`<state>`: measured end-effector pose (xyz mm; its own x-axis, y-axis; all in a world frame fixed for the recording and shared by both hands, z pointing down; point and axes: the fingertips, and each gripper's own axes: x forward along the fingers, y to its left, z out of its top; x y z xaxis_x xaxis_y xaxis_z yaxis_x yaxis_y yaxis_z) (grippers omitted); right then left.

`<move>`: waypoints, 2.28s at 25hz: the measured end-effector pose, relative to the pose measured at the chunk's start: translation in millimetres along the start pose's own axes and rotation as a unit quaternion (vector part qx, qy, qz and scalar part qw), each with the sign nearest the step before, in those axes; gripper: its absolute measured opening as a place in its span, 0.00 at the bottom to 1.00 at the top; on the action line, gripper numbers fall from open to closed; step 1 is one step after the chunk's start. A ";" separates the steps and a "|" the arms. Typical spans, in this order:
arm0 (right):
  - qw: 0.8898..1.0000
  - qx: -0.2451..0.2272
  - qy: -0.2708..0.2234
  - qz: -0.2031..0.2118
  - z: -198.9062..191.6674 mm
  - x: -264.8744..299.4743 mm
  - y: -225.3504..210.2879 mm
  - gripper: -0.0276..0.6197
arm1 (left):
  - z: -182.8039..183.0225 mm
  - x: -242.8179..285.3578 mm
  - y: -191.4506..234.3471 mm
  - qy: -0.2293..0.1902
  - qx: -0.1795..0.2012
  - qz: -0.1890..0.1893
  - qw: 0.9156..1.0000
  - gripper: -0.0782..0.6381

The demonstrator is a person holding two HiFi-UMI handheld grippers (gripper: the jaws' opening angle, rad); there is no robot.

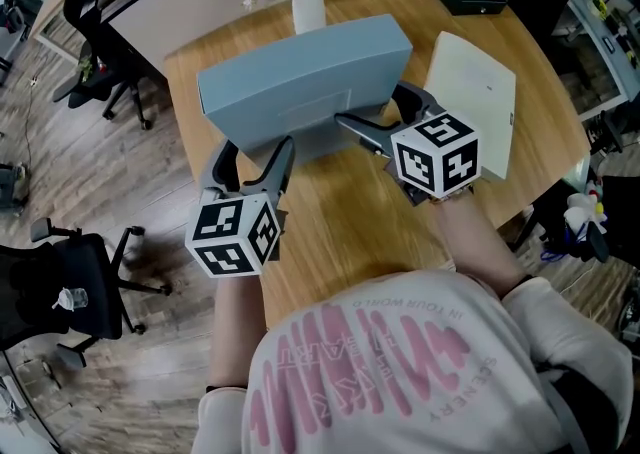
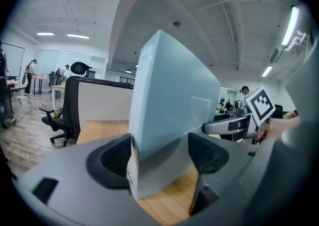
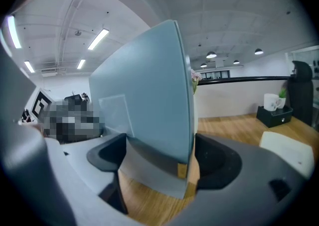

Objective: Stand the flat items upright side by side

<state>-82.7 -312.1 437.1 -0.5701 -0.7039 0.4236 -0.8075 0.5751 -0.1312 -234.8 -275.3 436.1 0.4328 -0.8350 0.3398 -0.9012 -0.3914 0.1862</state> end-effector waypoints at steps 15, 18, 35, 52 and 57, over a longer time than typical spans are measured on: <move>0.999 0.039 -0.024 -0.025 9.9 -28.1 -1.1 0.75 | 9.4 -24.4 -5.5 -0.021 -0.018 -0.005 1.000 0.59; 0.998 0.039 -0.019 -0.034 1.3 -39.8 2.2 0.75 | 5.5 -35.6 -7.1 -0.018 -0.024 -0.002 1.000 0.59; 0.984 0.086 0.149 -0.043 -171.0 -109.1 23.8 0.74 | -118.5 -18.2 -154.3 0.116 -0.120 -0.169 0.971 0.53; 0.984 0.144 0.063 -0.087 -139.3 -211.6 -160.0 0.72 | -68.7 75.1 -289.1 0.101 -0.065 -0.159 0.980 0.54; 0.981 0.167 0.061 -0.079 -149.7 -239.7 -221.4 0.72 | -54.2 111.0 -334.8 0.085 -0.066 -0.160 0.981 0.56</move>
<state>255.3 -208.3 498.8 -0.4281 -0.7061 0.5641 -0.9005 0.2802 -0.3327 116.1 -215.9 461.5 0.7009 -0.5968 0.3907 -0.7125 -0.5599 0.4230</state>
